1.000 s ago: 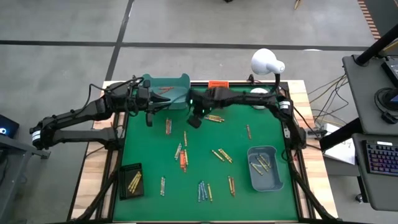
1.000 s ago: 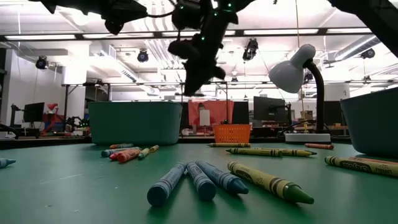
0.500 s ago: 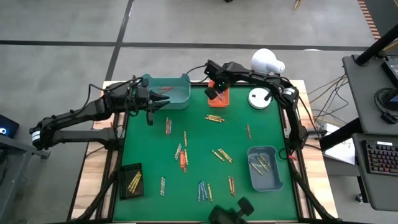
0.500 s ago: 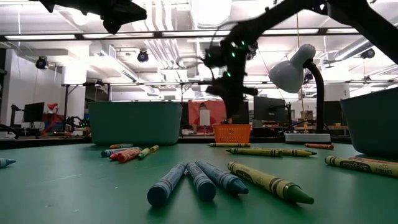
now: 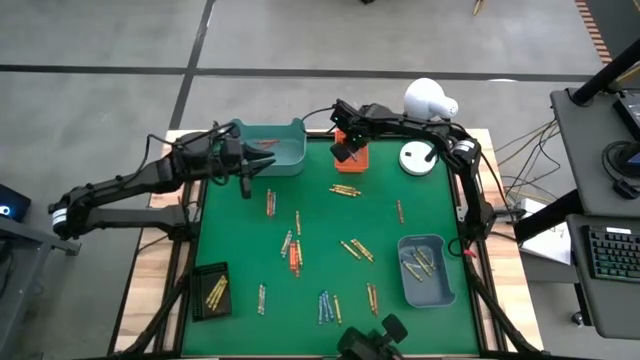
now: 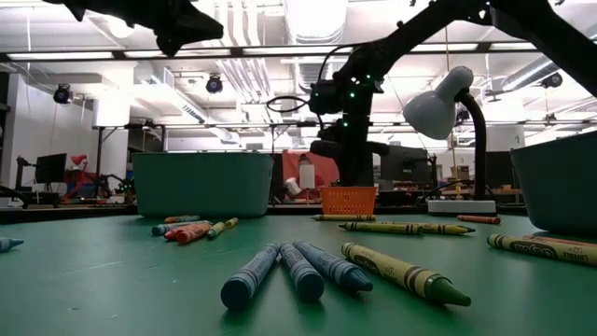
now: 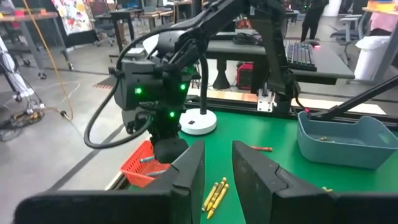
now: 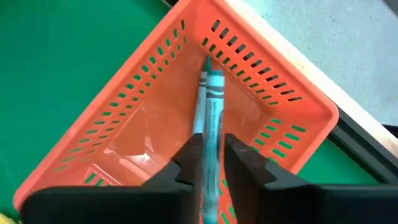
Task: Sort crayons
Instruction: Put the blue crayon into the orange bin, then put the yellow crayon into the black bin
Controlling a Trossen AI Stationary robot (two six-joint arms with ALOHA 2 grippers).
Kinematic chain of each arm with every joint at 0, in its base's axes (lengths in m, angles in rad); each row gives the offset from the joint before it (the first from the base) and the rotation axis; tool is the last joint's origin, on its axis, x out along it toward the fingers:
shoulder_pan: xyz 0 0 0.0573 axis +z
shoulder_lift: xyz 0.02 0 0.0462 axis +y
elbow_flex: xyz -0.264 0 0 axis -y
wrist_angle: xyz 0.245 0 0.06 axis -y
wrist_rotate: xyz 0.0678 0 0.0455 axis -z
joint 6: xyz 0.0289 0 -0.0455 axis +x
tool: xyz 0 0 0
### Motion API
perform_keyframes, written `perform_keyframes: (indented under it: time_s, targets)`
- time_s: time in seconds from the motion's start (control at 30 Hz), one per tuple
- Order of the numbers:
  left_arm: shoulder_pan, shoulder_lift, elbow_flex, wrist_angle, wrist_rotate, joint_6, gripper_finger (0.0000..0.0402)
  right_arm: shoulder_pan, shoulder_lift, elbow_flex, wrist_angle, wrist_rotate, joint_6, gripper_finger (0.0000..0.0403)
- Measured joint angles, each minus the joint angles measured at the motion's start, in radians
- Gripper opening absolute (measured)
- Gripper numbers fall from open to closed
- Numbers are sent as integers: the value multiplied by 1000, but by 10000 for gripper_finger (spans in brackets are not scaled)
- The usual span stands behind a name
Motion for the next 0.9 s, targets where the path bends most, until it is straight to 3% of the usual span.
perform_keyframes:
  time_s: [0.3,0.6,0.9]
  targets:
    - [0,39,0,-15,-1,-87,64,0,-3,0,6,0,-18,136]
    - [0,73,0,-170,-2,-295,64,34,-86,0,-2,0,-66,141]
    - [-34,180,0,-459,-5,-593,64,139,-217,-18,4,1,-155,132]
